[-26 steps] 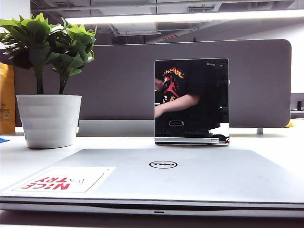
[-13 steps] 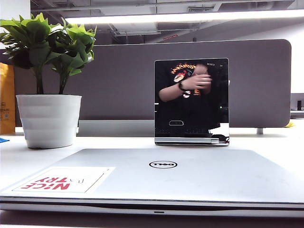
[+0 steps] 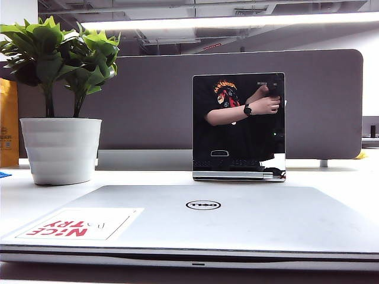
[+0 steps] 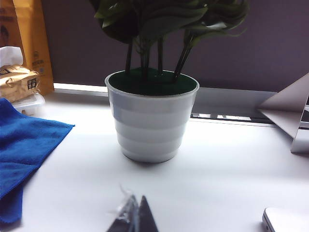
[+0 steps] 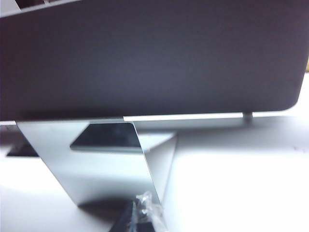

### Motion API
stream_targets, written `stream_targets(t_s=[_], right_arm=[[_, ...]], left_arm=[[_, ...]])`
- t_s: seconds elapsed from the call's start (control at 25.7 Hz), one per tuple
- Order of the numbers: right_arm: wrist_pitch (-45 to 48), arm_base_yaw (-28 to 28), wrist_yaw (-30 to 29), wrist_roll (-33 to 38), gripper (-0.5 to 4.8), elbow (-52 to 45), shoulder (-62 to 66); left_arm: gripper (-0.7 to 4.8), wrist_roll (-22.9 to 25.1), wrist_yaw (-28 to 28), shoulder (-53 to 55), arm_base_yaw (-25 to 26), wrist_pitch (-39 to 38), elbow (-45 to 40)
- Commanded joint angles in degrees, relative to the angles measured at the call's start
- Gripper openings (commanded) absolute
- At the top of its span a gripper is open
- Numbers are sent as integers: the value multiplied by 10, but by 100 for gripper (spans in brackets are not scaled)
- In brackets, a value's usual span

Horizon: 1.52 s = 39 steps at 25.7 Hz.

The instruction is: Close the laptop lid.

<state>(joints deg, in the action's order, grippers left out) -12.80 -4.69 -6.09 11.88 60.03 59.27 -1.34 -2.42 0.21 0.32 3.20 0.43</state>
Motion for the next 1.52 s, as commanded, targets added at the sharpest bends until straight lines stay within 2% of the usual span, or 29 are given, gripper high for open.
stream_targets(t_s=[0.04,0.23,0.43,0.62,0.74,1.01,1.52], right_arm=[[-21,-1,0,-50,-1,-23,-35],[75,2,3,-104,-1,-153,-144],[199,30,15,-133,-1,-355,-285],[198,76,15,-88,-1,-510,-415],[168,94,8,-71,-1,-561,-474],[94,111,9,-47,-1,-596,-543],[110,105,9,-46,-1,-596,-592]], left_arm=[[-5,0,0,0,2,5,1],[-5,0,0,0,2,5,1],[-5,0,0,0,2,5,1],[-5,0,0,0,2,5,1],[-5,0,0,0,2,5,1],[-5,0,0,0,2,5,1],[-5,0,0,0,2,5,1]])
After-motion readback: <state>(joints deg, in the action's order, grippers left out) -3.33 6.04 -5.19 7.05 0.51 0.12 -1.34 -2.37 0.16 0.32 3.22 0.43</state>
